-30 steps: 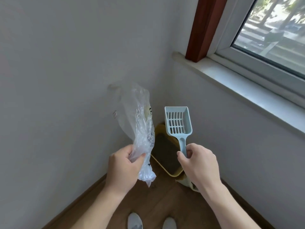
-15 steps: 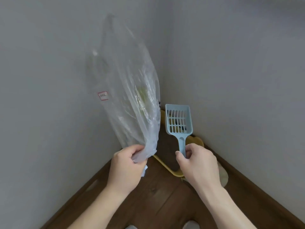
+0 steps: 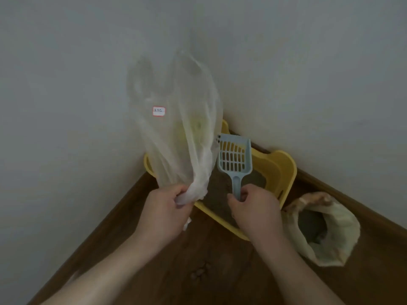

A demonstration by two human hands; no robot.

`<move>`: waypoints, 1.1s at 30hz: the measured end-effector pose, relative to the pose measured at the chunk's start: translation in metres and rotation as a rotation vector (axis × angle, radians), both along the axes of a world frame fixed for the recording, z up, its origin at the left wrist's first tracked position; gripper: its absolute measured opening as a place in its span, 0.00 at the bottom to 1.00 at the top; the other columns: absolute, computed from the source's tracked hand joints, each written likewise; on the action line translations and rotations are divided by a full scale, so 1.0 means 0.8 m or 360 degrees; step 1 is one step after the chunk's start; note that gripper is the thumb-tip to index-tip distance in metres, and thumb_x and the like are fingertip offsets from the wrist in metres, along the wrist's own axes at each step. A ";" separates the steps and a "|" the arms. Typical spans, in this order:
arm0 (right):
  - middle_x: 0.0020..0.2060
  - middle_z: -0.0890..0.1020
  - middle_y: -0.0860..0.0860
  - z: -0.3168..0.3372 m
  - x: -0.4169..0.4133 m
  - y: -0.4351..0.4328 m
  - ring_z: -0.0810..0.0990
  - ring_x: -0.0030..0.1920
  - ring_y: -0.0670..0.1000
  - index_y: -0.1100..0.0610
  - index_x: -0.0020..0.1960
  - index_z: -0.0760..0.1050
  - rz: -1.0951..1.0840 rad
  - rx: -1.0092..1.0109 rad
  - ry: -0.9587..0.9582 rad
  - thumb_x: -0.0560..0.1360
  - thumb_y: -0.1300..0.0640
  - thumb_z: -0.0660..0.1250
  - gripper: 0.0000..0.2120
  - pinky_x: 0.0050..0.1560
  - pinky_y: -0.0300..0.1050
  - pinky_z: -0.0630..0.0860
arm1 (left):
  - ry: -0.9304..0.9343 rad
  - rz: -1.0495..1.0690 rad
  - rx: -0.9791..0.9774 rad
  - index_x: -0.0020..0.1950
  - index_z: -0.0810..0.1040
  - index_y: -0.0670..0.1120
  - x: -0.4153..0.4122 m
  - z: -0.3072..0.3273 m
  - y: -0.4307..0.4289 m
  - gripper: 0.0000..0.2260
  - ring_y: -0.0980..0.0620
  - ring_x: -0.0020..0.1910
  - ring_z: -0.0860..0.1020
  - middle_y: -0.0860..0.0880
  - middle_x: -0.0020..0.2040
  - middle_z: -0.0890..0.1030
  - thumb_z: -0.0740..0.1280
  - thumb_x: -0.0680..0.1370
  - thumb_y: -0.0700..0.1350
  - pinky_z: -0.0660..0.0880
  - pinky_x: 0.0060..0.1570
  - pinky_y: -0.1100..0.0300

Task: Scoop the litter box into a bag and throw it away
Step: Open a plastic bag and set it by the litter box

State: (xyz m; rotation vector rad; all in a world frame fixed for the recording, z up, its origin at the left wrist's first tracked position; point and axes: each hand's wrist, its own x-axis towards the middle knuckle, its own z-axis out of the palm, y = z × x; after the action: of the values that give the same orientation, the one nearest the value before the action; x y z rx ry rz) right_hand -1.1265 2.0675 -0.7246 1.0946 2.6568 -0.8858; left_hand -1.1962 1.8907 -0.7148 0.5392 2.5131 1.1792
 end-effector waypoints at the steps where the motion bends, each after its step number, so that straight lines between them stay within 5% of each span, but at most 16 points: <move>1: 0.32 0.80 0.45 -0.022 0.000 0.002 0.79 0.33 0.44 0.48 0.41 0.75 -0.0022 0.0009 -0.0016 0.74 0.43 0.68 0.10 0.36 0.46 0.80 | 0.0012 -0.0019 -0.0024 0.43 0.83 0.54 -0.001 -0.019 0.002 0.05 0.61 0.34 0.79 0.58 0.32 0.80 0.72 0.76 0.44 0.70 0.31 0.69; 13: 0.32 0.80 0.47 -0.157 -0.001 0.041 0.79 0.33 0.46 0.52 0.38 0.76 -0.0178 0.0081 -0.0109 0.74 0.44 0.69 0.13 0.34 0.45 0.79 | 0.0208 -0.0149 -0.0058 0.43 0.83 0.53 -0.030 -0.146 0.037 0.06 0.59 0.33 0.80 0.58 0.32 0.80 0.73 0.74 0.41 0.75 0.28 0.62; 18: 0.33 0.80 0.48 -0.170 -0.007 0.050 0.79 0.34 0.49 0.54 0.38 0.76 -0.0207 0.0077 -0.0153 0.74 0.45 0.69 0.13 0.27 0.41 0.70 | 0.0319 -0.0150 -0.0050 0.42 0.84 0.45 -0.040 -0.158 0.048 0.01 0.55 0.28 0.77 0.52 0.30 0.80 0.73 0.73 0.39 0.75 0.26 0.49; 22: 0.32 0.80 0.49 -0.177 -0.010 0.051 0.80 0.34 0.50 0.55 0.38 0.76 -0.0234 0.0088 -0.0155 0.74 0.45 0.69 0.14 0.28 0.41 0.72 | 0.0354 -0.0104 0.0009 0.41 0.84 0.46 -0.036 -0.155 0.046 0.02 0.54 0.28 0.76 0.53 0.27 0.78 0.74 0.72 0.40 0.70 0.23 0.58; 33: 0.38 0.82 0.50 -0.142 -0.020 0.037 0.82 0.40 0.50 0.55 0.45 0.77 -0.0117 0.0218 0.0059 0.75 0.40 0.67 0.17 0.27 0.38 0.70 | 0.0332 -0.0002 0.0079 0.34 0.78 0.50 -0.027 -0.133 0.032 0.10 0.53 0.26 0.76 0.53 0.26 0.76 0.75 0.72 0.41 0.71 0.22 0.54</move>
State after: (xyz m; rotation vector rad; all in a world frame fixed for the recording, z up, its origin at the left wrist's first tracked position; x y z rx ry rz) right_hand -1.1423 2.0971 -0.8383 1.2250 2.7596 -0.7525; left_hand -1.2182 1.9165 -0.8211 0.7106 2.6607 1.2456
